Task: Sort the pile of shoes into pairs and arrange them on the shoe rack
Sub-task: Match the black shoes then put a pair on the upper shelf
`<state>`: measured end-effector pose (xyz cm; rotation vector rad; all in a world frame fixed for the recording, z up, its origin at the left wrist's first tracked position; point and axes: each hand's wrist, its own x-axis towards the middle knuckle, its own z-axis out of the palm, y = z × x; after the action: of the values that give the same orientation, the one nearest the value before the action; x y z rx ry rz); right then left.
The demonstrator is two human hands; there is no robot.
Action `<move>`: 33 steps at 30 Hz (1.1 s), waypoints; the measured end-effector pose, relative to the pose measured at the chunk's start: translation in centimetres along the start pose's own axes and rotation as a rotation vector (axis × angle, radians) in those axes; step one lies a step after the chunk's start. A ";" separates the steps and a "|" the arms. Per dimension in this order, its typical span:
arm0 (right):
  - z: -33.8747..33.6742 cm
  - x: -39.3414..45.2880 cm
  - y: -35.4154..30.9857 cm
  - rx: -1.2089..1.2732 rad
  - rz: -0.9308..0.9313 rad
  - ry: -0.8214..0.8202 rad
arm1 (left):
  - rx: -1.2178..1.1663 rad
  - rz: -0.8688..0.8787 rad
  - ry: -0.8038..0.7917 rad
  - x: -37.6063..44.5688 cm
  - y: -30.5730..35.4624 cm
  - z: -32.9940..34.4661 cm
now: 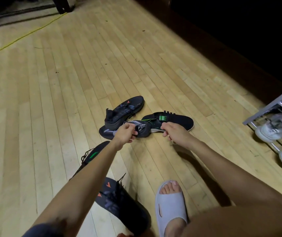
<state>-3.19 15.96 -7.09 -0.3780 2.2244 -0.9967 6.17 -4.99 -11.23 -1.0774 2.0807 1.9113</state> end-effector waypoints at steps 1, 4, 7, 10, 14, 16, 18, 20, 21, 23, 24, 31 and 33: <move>0.2 0.3 0.4 -0.011 0.006 -0.003 | 0.017 -0.002 0.012 0.6 -0.2 0.4; 0.5 1.1 1.3 -0.016 0.021 -0.010 | 0.025 0.026 0.106 2.1 -0.7 1.1; 0.4 1.7 2.0 -0.003 0.031 -0.021 | 0.023 -0.007 0.115 2.9 -1.3 1.9; 0.3 1.9 2.5 -0.005 0.026 -0.027 | -0.001 -0.033 0.074 3.2 -2.0 2.6; 0.2 1.6 2.5 0.026 0.022 -0.028 | -0.088 0.004 0.148 3.5 -1.4 2.3; 0.0 1.4 2.2 0.039 0.019 -0.021 | -0.086 -0.012 0.095 3.5 -1.0 2.3; -0.3 1.0 1.9 0.036 0.015 -0.016 | -0.077 -0.021 0.061 3.4 -0.9 2.5; -0.5 0.5 1.7 0.034 0.021 -0.018 | -0.115 0.004 0.097 3.2 -0.8 2.8; -0.7 0.2 1.6 0.039 0.023 -0.017 | -0.135 0.030 0.127 3.2 -0.6 3.0; -1.1 -0.3 1.5 0.054 0.023 -0.012 | -0.151 0.079 0.177 2.9 -0.2 3.2; -1.3 -0.6 1.5 0.061 0.022 -0.004 | -0.147 0.102 0.189 2.7 0.2 3.2; -4.5 -3.3 0.1 0.131 -0.007 0.099 | -0.067 0.226 0.085 -1.4 4.5 3.7; -5.8 -4.6 -0.5 0.133 -0.040 0.140 | -0.067 0.281 0.018 -3.2 6.4 4.6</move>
<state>-3.72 21.12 -1.84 -0.3026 2.2661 -1.2187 3.23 0.14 -5.15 -0.8541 2.2985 2.1148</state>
